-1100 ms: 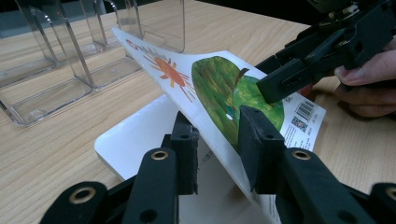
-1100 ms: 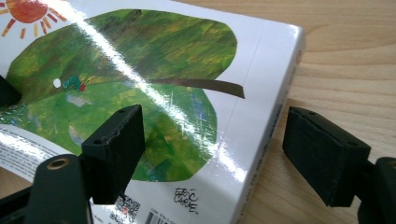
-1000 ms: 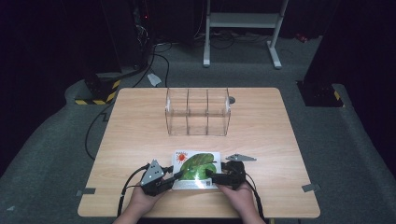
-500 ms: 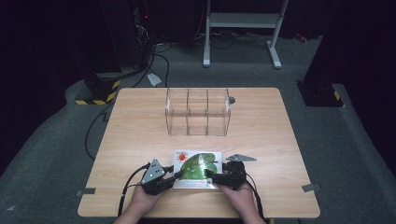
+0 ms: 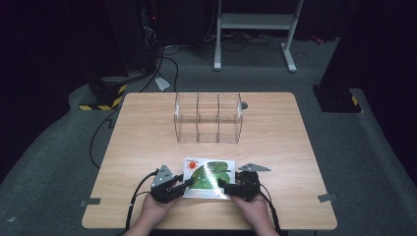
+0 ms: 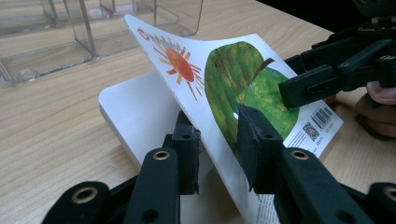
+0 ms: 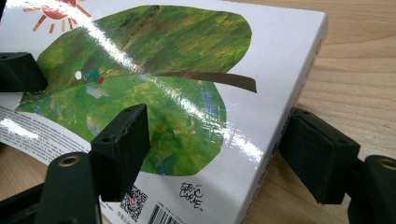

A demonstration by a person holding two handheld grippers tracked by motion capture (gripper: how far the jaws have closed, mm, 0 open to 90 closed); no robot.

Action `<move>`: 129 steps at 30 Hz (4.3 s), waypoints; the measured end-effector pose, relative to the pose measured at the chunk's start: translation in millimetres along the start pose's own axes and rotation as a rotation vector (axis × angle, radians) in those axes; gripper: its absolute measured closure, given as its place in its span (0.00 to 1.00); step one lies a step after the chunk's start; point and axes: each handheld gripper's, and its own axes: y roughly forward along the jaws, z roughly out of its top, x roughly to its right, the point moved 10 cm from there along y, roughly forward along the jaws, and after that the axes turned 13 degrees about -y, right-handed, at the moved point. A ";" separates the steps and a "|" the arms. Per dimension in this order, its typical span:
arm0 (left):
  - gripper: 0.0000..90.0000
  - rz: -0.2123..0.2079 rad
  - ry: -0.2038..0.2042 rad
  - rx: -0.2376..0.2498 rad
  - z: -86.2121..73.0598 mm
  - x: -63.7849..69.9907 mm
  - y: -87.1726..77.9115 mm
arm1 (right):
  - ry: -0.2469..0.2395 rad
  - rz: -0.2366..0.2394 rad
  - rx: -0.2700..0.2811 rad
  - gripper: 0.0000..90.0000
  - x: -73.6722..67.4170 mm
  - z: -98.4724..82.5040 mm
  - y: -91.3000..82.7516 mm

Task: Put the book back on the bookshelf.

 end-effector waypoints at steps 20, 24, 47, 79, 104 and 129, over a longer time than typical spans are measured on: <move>0.74 0.020 -0.052 -0.021 -0.1 -1.2 4.3 | -0.036 -0.054 0.014 0.33 0.0 0.1 -8.9; 0.74 0.020 -0.055 -0.010 2.1 -1.1 4.2 | -0.055 -0.076 0.028 0.35 -0.1 2.2 -12.0; 0.73 0.032 -0.017 0.005 6.8 1.3 6.2 | -0.130 -0.173 0.146 0.48 2.3 13.8 -34.3; 0.70 0.088 0.081 -0.003 -0.6 -2.2 7.7 | -0.195 -0.162 0.258 0.45 -4.6 25.8 -48.9; 0.55 0.123 0.021 0.032 -0.8 -17.2 -11.3 | -0.287 -0.105 0.281 0.32 -6.6 45.1 -52.3; 0.53 0.300 -0.070 0.035 -6.4 -72.0 -42.6 | -0.363 -0.074 0.301 0.58 -11.6 54.9 -45.1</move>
